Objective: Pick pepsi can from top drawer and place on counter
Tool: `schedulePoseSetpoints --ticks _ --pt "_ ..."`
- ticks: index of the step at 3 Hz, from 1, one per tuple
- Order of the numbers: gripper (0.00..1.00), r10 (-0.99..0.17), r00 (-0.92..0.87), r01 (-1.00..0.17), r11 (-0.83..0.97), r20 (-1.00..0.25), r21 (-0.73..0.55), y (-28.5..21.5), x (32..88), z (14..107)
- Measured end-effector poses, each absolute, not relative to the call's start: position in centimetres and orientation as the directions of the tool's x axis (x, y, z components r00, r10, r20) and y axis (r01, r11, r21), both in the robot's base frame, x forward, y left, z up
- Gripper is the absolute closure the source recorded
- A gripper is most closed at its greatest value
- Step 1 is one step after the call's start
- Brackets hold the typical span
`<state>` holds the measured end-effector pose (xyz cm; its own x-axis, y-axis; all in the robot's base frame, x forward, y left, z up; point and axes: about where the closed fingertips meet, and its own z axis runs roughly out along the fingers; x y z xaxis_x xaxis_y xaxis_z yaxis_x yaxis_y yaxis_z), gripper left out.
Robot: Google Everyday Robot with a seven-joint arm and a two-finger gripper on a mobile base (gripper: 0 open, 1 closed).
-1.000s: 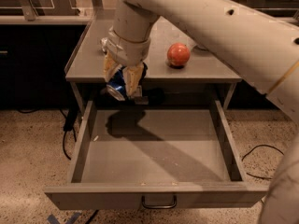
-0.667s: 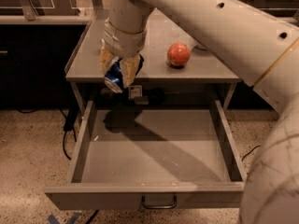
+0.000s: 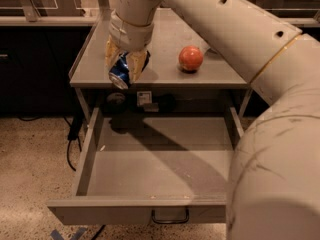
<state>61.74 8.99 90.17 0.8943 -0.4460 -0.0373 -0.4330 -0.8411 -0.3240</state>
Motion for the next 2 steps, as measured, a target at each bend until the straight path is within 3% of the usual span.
schedulePoseSetpoints --ticks 2 --pt "1.0 -0.43 0.903 -0.412 -0.848 -0.024 -0.334 9.3 67.3 91.2"
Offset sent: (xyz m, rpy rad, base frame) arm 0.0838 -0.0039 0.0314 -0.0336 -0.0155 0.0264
